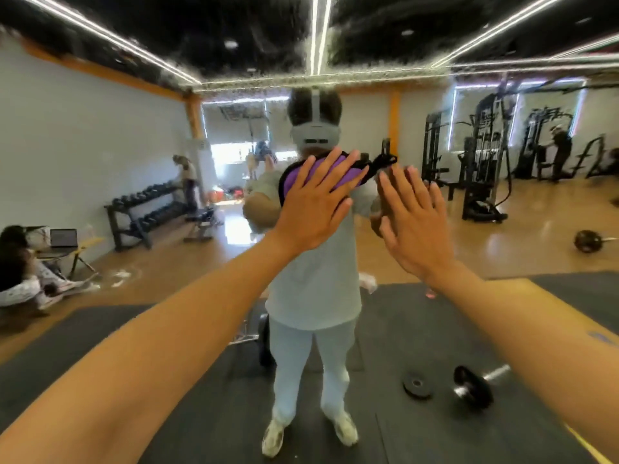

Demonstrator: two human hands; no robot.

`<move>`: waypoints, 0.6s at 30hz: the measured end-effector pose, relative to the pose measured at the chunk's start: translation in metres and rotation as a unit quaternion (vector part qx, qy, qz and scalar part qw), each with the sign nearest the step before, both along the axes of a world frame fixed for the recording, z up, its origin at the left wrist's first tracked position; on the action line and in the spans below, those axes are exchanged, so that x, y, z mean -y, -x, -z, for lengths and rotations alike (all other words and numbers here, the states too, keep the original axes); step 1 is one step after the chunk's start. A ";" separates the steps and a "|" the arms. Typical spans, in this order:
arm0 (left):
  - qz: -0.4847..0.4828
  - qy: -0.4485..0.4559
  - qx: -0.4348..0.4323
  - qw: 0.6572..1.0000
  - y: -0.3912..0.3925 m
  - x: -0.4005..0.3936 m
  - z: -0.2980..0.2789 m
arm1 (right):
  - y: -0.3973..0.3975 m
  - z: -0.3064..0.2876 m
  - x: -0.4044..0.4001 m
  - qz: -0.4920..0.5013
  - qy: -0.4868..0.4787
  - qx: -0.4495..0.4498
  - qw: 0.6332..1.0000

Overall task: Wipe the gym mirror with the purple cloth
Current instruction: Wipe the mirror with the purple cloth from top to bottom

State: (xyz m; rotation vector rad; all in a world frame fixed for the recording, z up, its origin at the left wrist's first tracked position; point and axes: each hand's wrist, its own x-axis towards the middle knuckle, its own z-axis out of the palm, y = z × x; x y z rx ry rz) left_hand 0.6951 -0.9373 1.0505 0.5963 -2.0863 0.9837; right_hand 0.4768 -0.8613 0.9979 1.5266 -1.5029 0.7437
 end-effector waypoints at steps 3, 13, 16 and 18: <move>-0.006 0.030 0.021 0.999 0.009 0.003 -0.039 | 0.032 -0.015 -0.009 -0.008 0.005 0.020 1.000; 0.010 0.068 -0.020 0.997 0.151 -0.031 -0.118 | 0.111 -0.008 -0.026 -0.028 0.031 0.148 0.988; 0.041 0.077 0.066 0.994 0.171 -0.031 -0.104 | 0.133 0.001 -0.031 -0.028 0.043 0.199 0.979; 0.073 0.101 0.186 0.975 0.165 -0.023 -0.095 | 0.142 0.005 -0.031 -0.030 0.049 0.214 0.975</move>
